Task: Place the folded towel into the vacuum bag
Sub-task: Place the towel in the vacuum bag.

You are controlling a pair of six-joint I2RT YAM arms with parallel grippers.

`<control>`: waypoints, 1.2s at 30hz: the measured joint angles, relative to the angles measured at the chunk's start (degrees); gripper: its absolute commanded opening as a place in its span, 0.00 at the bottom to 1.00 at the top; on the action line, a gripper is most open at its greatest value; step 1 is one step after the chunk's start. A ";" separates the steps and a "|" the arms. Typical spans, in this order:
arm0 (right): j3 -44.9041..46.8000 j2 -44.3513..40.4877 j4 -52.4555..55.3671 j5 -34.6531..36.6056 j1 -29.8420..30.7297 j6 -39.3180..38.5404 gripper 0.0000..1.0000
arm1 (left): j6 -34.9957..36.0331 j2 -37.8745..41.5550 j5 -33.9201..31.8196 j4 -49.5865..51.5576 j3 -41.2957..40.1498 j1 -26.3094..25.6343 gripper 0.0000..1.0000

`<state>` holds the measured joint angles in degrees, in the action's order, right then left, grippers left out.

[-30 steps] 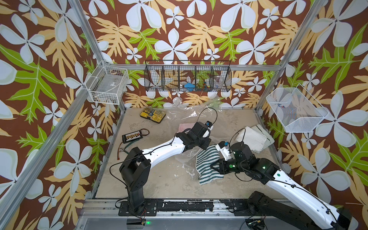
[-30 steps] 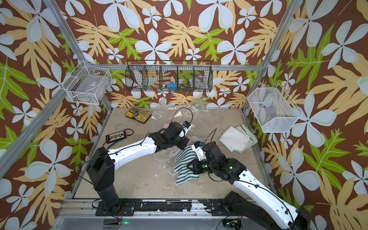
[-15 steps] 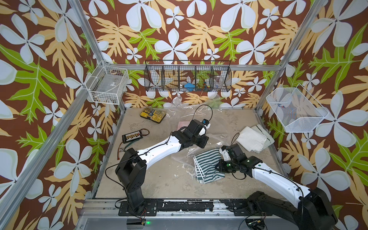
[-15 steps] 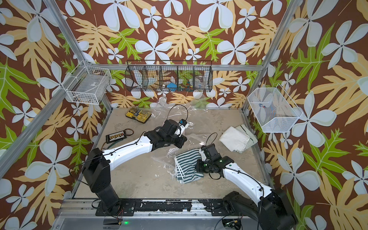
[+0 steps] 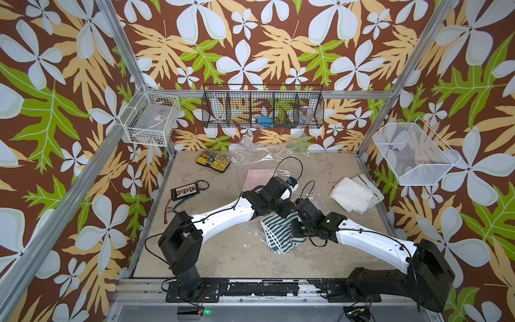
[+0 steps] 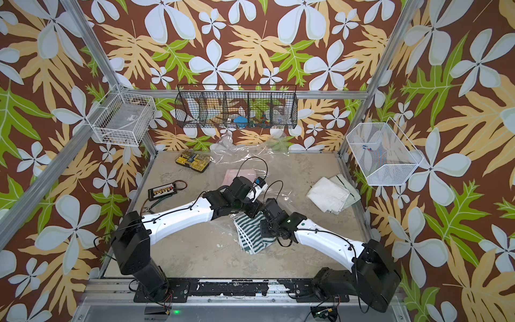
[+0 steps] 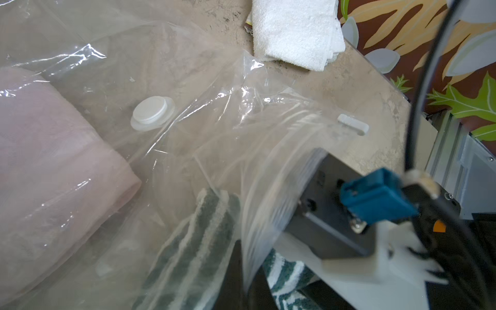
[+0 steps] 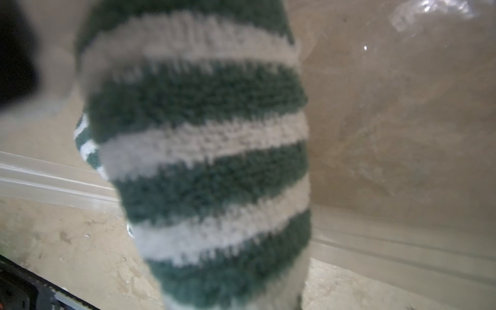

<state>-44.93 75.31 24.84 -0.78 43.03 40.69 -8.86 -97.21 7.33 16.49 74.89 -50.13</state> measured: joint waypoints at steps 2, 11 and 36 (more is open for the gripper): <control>0.48 2.62 -2.23 -0.04 -0.52 0.90 0.00 | -0.39 0.00 -0.48 0.07 -0.07 -0.02 0.00; 2.05 7.32 -4.09 7.69 -2.86 0.37 0.05 | -0.17 4.11 -1.66 0.74 -1.97 -0.28 0.31; 2.29 6.64 -5.97 7.10 -7.04 -6.91 0.39 | 11.23 10.49 -28.06 5.09 -15.56 -3.26 0.00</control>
<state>-42.63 81.95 18.87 6.33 35.99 33.78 2.37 -86.72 -20.73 21.58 59.33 -53.39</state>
